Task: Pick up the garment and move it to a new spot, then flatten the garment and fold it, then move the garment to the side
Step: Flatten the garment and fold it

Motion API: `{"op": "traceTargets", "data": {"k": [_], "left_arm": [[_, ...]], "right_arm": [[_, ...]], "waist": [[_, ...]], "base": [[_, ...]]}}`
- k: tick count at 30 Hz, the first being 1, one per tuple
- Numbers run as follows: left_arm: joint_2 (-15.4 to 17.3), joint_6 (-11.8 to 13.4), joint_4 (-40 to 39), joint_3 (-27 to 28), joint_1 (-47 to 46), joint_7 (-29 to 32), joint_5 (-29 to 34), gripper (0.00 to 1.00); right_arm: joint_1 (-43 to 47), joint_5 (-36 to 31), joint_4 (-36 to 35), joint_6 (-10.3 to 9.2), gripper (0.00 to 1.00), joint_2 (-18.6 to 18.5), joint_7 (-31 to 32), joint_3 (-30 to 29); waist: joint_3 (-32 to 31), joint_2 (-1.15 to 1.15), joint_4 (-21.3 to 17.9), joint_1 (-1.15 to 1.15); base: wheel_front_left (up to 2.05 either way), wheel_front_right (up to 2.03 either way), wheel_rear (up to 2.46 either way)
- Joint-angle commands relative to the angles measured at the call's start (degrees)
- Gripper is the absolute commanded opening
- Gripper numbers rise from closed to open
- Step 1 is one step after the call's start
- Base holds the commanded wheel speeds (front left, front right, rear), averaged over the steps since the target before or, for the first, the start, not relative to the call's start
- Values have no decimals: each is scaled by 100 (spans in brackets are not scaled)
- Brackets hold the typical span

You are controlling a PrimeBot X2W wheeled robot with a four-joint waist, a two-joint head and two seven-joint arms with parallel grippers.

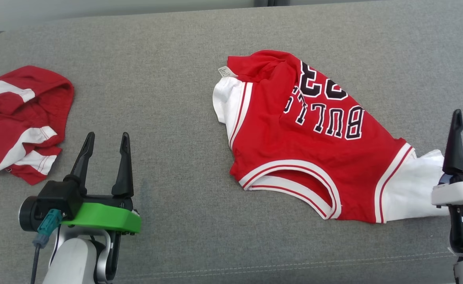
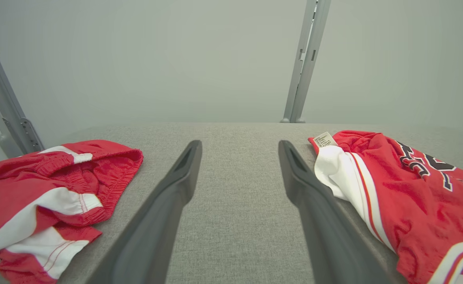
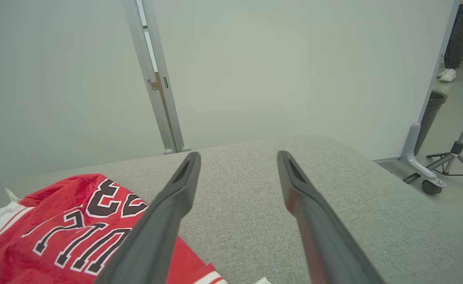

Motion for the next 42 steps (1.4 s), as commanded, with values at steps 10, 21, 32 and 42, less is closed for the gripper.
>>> {"op": "traceTargets", "data": {"k": [10,21,32,42], "left_arm": [[106,166,-87,81,256,27,-74,100],[231,319,-178,143,647,75,-90,100],[296,359,-305,92,811,170,-139,100],[248,344,-331,-25,598,186,-120,100]], "right_arm": [[102,-396,-805,-7,100,149,-19,1209],[726,-609,-666,-7,100,266,72,1980],[1276,-607,-951,-7,100,509,242,1759],[1141,-667,-977,-7,100,490,338,1880]], "waist": [[-351,0,134,0],[-753,0,267,0],[-886,0,294,0],[-718,0,547,0]], "base": [[0,0,0],[0,0,0],[0,0,0],[0,0,0]]}}
